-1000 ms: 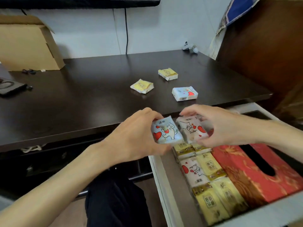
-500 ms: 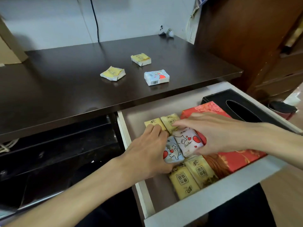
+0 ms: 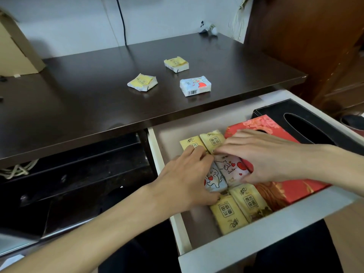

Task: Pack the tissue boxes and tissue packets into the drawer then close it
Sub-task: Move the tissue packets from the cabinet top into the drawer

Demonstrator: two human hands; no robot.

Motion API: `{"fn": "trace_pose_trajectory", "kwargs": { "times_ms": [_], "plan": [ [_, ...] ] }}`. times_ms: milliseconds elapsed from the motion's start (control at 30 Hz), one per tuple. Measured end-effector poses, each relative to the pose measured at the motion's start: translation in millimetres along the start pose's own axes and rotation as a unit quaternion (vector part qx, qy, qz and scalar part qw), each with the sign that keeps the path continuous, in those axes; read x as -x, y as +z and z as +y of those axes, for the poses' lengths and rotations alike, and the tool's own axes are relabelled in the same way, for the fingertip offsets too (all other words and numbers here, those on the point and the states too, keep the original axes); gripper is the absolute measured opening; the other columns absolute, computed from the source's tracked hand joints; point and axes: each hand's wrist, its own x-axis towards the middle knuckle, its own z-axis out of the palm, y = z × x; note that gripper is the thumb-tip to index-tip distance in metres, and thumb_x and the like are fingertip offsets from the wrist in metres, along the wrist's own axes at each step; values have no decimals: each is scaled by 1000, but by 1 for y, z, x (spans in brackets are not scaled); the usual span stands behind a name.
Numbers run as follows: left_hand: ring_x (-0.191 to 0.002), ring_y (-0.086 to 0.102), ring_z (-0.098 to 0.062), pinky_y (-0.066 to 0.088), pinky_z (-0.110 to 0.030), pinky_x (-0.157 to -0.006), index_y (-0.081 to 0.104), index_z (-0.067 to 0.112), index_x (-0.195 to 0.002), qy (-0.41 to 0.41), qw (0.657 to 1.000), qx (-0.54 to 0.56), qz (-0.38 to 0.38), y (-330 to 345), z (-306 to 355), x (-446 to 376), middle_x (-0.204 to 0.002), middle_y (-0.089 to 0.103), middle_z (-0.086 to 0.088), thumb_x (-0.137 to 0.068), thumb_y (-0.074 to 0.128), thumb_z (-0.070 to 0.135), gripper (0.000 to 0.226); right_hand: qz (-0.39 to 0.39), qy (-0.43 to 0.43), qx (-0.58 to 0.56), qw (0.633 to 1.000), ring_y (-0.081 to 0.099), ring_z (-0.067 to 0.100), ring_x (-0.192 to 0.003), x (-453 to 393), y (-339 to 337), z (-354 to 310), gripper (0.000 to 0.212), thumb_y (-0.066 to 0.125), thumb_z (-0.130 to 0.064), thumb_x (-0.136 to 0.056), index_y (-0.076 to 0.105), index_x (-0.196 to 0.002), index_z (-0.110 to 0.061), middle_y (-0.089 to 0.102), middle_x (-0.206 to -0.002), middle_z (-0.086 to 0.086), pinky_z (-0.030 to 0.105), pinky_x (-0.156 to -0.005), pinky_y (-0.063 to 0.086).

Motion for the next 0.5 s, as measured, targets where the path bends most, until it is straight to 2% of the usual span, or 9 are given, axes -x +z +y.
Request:
{"fn": "trace_pose_trajectory", "kwargs": {
  "times_ms": [67,167,233,367,433,500],
  "plan": [
    [-111,42,-15,49,-36,-87,50,21,-133,1,1000,3,-4,0,-1,0,-124,45,5,-76,66,60,71,-6,4,5,1000,40,14,-145,2,8,2,86,69,-56,-86,33,-160,-33,40,-160,-9,31,-118,30],
    [-113,43,-16,50,-37,-86,50,22,-135,4,1000,1,-1,3,0,-1,-126,46,5,-78,66,59,70,30,-24,-11,999,49,17,-138,2,6,2,76,77,-43,-84,49,-153,-29,52,-151,-5,33,-114,36],
    [-114,43,-15,50,-35,-85,50,23,-135,6,1000,3,2,5,0,-3,-127,46,5,-79,66,60,69,36,-21,-13,999,50,18,-138,2,5,3,74,77,-39,-84,51,-152,-26,54,-151,-3,34,-115,35],
    [-110,47,-15,51,-36,-83,56,24,-128,11,1000,11,3,2,0,-5,-121,50,7,-79,63,62,62,5,20,-51,998,47,15,-140,1,4,1,76,76,-48,-84,49,-153,-30,50,-154,-5,31,-115,34],
    [-107,53,-15,52,-38,-80,58,28,-124,3,1000,18,7,-7,-2,-5,-116,53,11,-80,56,65,57,17,30,-60,998,53,14,-130,0,-7,1,66,73,-53,-83,57,-144,-31,57,-143,-7,33,-109,42],
    [-106,58,-16,53,-39,-80,60,33,-120,-13,999,27,14,-23,-10,-6,-113,59,13,-83,51,62,49,43,57,-54,996,53,4,-119,-2,-23,0,58,61,-63,-83,60,-135,-37,58,-128,-19,33,-99,46]
  ]
}}
